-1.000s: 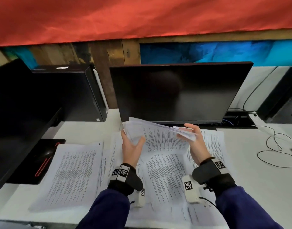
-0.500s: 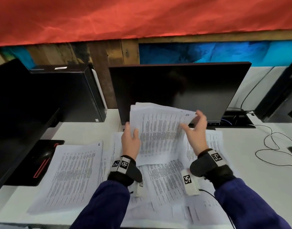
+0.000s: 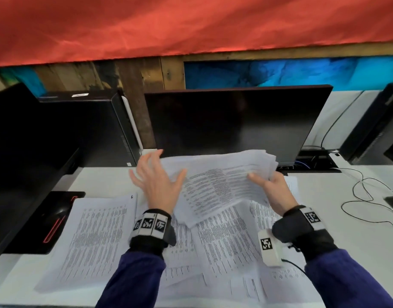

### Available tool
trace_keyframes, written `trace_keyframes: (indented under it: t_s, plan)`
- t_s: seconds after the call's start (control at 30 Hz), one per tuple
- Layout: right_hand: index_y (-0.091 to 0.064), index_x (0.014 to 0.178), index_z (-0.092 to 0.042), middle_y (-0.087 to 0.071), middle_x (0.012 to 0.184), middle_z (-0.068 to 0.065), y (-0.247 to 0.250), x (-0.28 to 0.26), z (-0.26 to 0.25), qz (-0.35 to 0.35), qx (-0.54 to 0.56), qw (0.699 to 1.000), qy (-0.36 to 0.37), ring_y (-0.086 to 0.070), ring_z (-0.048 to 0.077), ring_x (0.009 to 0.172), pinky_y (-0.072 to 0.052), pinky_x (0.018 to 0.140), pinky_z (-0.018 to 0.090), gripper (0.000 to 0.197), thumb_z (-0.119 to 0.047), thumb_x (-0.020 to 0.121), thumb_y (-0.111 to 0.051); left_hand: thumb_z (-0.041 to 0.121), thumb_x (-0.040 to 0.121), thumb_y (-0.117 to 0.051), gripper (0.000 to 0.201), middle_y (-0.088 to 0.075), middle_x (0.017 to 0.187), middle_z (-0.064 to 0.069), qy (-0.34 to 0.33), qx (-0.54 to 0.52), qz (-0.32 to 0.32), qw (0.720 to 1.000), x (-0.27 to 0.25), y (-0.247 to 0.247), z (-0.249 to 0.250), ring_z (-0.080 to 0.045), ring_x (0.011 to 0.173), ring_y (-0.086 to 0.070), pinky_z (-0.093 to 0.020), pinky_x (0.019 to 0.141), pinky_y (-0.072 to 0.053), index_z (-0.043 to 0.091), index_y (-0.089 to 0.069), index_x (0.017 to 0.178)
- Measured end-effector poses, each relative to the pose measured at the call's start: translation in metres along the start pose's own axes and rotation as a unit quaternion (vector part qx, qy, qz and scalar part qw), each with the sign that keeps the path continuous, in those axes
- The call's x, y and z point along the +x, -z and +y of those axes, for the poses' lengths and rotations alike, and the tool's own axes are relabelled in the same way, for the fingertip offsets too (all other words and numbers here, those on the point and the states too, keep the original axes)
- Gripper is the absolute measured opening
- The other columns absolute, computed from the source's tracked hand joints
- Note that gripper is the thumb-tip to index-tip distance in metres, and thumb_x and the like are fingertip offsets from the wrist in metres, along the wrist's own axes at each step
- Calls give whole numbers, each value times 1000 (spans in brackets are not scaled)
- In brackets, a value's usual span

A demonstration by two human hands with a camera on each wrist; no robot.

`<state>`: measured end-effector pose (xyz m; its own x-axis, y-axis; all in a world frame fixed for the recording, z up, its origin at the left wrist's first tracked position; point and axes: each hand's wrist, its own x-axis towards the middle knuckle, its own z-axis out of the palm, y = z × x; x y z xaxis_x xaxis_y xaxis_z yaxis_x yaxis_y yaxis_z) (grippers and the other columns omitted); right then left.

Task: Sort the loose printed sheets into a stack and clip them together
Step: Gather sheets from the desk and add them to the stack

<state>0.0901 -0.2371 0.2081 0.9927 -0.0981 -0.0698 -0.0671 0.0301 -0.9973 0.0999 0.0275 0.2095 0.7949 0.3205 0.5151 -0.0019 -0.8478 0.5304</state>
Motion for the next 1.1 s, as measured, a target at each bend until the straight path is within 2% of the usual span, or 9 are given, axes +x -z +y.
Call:
trace_keyframes:
  t_s: [0.1, 0.17, 0.37, 0.47, 0.6, 0.8, 0.93, 1.03, 1.1]
  plan:
    - [-65, 112, 0, -73, 106, 12, 3, -4, 18, -1, 90, 996, -28, -71, 25, 97, -56, 81, 34, 30, -9, 83, -67, 37, 71, -79, 83, -42, 141, -1, 183, -368, -119, 904, -9, -4, -21, -21, 130, -45, -49, 111, -34, 31, -31, 138]
    - [-68, 106, -3, -74, 102, 10, -1, -5, 28, 0, 128, 991, -43, -71, 22, 94, -56, 74, 27, 40, -14, 69, -77, 40, 73, -78, 80, -50, 138, 2, 248, -439, -168, 847, -19, -8, -20, -19, 127, -50, -46, 108, -40, 30, -33, 138]
    - [-53, 100, -16, -66, 100, 5, -7, -10, 52, 32, 61, 997, -28, -64, 28, 96, -50, 71, 29, 35, 1, 76, -72, 29, 87, -65, 37, -55, 106, 8, 264, -438, -120, 851, -43, -17, -11, -20, 107, -55, -22, 78, -45, 26, -43, 117]
    - [-50, 114, -28, -60, 111, 1, -10, -13, 56, 101, -50, 991, 71, -60, 23, 104, -48, 81, 26, 44, -10, 81, -73, 48, 83, -62, 37, -59, 99, 2, 292, -445, -96, 841, -42, -20, -9, -23, 97, -61, -30, 75, -52, 26, -47, 110]
    - [-36, 144, -32, -40, 123, -6, -15, -21, 50, 96, -310, 922, 213, -50, 3, 83, -43, 71, 9, 54, -28, 94, -56, 51, 84, -61, 41, -59, 79, 1, 356, -439, -51, 823, -30, -23, -1, -15, 71, -59, -25, 60, -47, 15, -50, 101]
    - [-37, 146, -25, -36, 146, 12, -11, -19, 54, 34, -496, 835, 233, -59, 23, 99, -56, 79, 37, 58, -39, 92, -22, 42, 89, -58, 30, -57, 84, 1, 375, -399, -49, 835, -21, -31, -1, -14, 74, -56, -24, 57, -43, 18, -50, 106]
    - [-45, 139, -12, -54, 116, 7, -8, -15, 51, 38, -485, 845, 220, -56, 22, 100, -49, 82, 30, 48, -6, 91, -48, 32, 95, -48, 13, -57, 94, 0, 290, -352, -38, 889, -18, -29, -5, -16, 85, -58, -26, 69, -47, 25, -48, 106]
    - [-52, 115, -10, -45, 101, -3, -10, -14, 43, 35, -469, 860, 201, -52, 16, 85, -34, 62, 12, 22, -7, 93, -50, 36, 96, -36, 28, -53, 110, -3, 107, -82, -68, 989, -16, -37, -8, -24, 106, -51, -39, 96, -35, 23, -60, 100]
    - [-49, 106, -8, -39, 100, -4, -11, -13, 40, 29, -457, 868, 193, -47, 11, 75, -30, 55, 12, 12, -7, 94, -47, 51, 91, -33, 40, -53, 108, 1, -59, 79, -92, 991, -17, -42, 4, -22, 111, -48, -48, 108, -17, 26, -64, 90]
